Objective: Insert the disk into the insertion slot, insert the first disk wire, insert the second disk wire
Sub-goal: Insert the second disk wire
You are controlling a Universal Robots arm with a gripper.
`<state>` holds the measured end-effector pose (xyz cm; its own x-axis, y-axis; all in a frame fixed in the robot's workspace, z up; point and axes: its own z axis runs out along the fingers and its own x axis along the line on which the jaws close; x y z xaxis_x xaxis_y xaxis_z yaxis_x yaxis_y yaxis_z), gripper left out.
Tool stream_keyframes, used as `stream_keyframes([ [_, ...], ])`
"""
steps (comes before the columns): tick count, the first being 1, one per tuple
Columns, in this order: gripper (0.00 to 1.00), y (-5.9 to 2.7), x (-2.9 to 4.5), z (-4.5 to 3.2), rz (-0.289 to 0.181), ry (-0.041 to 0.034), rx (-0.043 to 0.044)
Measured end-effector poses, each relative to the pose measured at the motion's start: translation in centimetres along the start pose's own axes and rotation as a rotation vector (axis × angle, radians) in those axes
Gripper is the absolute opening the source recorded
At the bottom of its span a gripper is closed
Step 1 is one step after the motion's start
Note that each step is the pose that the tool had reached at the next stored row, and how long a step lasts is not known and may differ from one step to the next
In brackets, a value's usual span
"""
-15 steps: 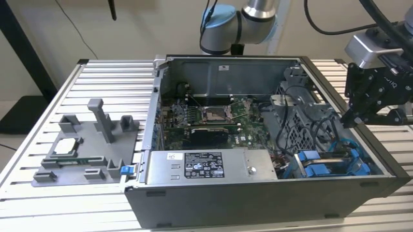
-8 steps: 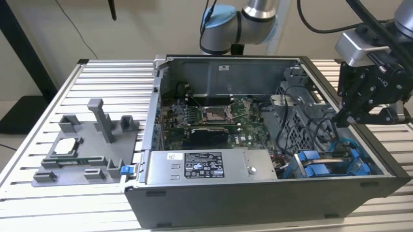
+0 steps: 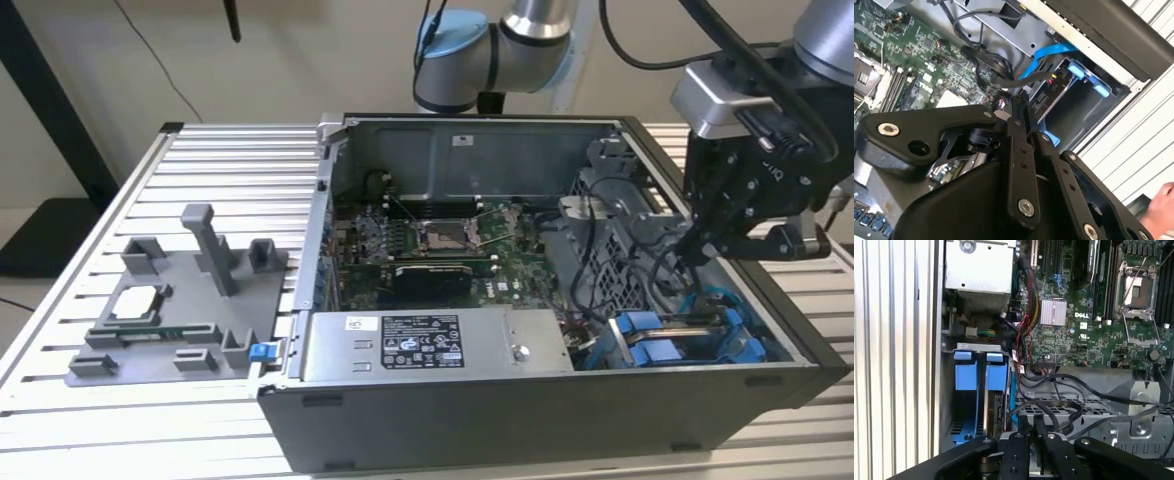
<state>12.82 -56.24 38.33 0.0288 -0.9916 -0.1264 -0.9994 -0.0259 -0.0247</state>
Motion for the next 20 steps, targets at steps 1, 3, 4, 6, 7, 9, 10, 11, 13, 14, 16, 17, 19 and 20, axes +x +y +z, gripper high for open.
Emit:
stream_keyframes([
  [1,0.0,0.1,0.02,-0.01,0.0,0.0057,-0.0002],
  [3,0.0,0.23,0.03,0.0,-0.001,0.0258,-0.0008],
  [4,0.0,0.28,0.04,0.0,-0.001,0.038,-0.0012],
  [6,0.0,0.39,0.05,0.03,-0.001,0.0599,-0.0019],
  [7,0.0,0.45,0.05,0.05,-0.001,0.0686,-0.0024],
  [9,0.0,0.58,0.06,0.12,-0.002,0.0801,-0.0044],
  [10,0.0,0.64,0.06,0.18,-0.001,0.0836,-0.0055],
  [11,0.0,0.69,0.07,0.25,-0.001,0.0858,-0.0065],
  [13,0.0,0.74,0.09,0.4,-0.002,0.0896,-0.0094],
  [14,0.0,0.76,0.1,0.48,-0.001,0.0911,-0.0108],
  [16,0.0,0.78,0.12,0.69,-0.001,0.0918,-0.0153],
  [17,0.0,0.79,0.14,0.79,-0.001,0.0918,-0.0181],
  [19,0.0,0.79,0.17,1.02,0.0,0.0917,-0.0238],
  [20,0.0,0.79,0.18,1.13,0.0,0.0916,-0.027],
])
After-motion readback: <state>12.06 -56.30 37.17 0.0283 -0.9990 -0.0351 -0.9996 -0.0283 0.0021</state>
